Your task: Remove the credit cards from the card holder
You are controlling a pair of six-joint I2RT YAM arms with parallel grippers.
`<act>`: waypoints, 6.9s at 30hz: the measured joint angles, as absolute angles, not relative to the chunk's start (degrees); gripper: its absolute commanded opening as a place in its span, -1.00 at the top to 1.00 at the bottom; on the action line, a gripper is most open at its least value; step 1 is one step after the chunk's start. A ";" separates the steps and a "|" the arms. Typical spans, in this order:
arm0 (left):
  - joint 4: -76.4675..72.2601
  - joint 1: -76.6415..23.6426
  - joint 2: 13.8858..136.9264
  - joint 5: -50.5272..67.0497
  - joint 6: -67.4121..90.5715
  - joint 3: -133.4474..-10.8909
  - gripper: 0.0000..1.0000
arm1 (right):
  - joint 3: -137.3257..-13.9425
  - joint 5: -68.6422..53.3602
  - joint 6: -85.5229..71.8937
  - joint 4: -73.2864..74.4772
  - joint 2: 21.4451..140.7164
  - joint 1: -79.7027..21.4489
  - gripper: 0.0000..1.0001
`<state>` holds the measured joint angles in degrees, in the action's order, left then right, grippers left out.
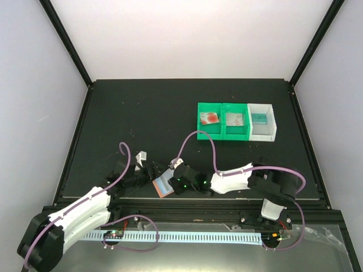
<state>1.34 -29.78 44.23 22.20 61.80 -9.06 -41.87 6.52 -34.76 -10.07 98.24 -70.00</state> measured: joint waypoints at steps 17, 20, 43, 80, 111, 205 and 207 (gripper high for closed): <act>-2.00 -29.69 49.67 23.86 62.83 -9.06 -0.71 | -39.99 9.28 -35.24 -13.76 98.96 -70.00 0.65; -2.42 -29.69 49.82 23.83 62.85 -9.06 -0.70 | -39.77 9.17 -35.68 -14.55 99.24 -70.00 0.66; -13.82 -29.76 61.54 26.37 63.29 -10.17 -0.64 | -37.15 7.22 -38.85 -17.10 97.10 -70.00 0.40; -3.36 -31.07 48.29 22.24 64.25 -10.76 -0.76 | -40.60 6.15 -36.18 -10.96 98.04 -70.04 0.45; -10.17 -30.79 59.81 23.42 61.78 -11.11 -0.80 | -32.97 -4.80 -43.24 -26.52 98.67 -64.79 0.94; 14.63 -36.34 39.22 10.41 62.81 -7.22 0.65 | -34.02 -6.81 -43.40 -20.21 95.42 -63.00 0.51; 13.50 -36.34 41.28 10.26 62.61 -7.25 0.75 | -33.41 -7.16 -43.86 -20.71 95.53 -62.59 0.52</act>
<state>13.50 -36.34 41.28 10.26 62.61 -7.25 -33.41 -7.16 -43.86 -20.71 95.53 -62.59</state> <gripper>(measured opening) 0.187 0.248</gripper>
